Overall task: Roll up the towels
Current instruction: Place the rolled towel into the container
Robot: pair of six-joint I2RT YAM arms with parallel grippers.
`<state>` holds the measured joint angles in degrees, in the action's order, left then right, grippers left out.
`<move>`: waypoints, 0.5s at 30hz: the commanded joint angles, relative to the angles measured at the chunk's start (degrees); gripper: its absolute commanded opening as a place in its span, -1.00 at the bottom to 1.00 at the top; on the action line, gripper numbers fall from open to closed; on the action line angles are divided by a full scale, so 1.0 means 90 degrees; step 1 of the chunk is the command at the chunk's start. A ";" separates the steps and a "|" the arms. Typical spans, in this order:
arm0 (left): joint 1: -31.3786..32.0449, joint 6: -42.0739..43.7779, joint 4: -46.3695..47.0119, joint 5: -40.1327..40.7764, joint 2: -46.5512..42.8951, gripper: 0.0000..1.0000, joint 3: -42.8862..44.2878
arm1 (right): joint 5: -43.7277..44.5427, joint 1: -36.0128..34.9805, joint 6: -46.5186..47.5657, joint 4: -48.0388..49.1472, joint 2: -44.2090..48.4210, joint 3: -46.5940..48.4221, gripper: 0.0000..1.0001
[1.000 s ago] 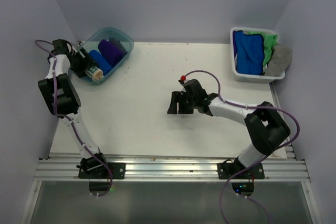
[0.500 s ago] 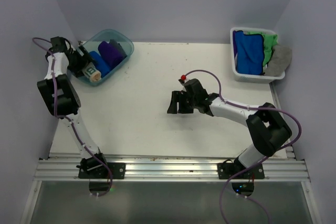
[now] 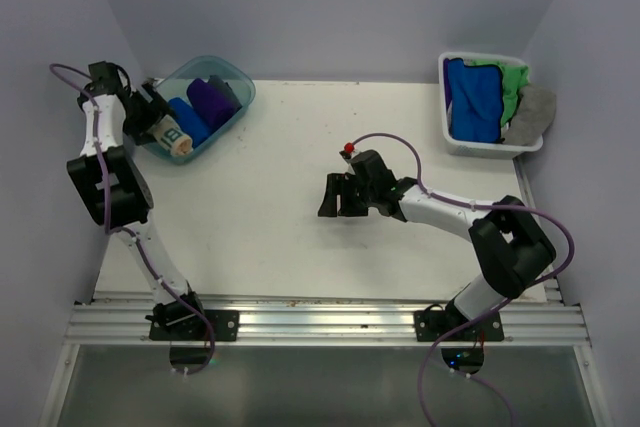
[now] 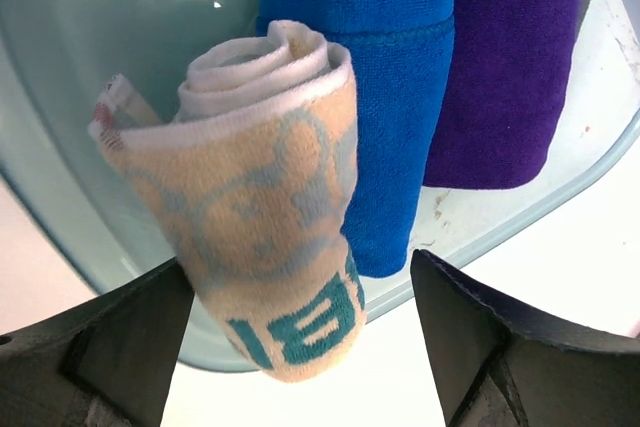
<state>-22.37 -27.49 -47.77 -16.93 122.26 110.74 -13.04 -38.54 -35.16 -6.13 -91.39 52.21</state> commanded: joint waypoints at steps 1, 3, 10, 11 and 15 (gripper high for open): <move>-0.0024 -0.0110 -0.0249 0.0444 -0.0585 0.83 0.0000 | -0.0133 0.0015 0.0020 0.0115 0.0262 0.0049 0.31; -0.0034 -0.0120 -0.0385 0.0835 -0.0654 0.83 0.0117 | -0.0143 0.0005 0.0029 0.0105 0.0262 0.0059 0.31; 0.0015 -0.0022 -0.0776 0.1861 -0.1083 0.81 0.0577 | -0.0143 0.0015 0.0029 0.0115 0.0214 0.0078 0.31; 0.0034 0.0045 -0.0699 0.1852 -0.1142 0.80 0.0519 | -0.0143 0.0015 0.0020 0.0144 0.0204 0.0078 0.31; 0.0200 0.0124 -0.0094 0.0935 -0.1387 0.79 -0.0008 | -0.0182 0.0015 0.0000 0.0173 0.0106 0.0108 0.31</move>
<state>-21.91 -27.64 -52.05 -4.54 113.93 112.33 -13.10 -38.54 -35.14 -5.98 -91.33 52.21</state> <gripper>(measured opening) 0.902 0.657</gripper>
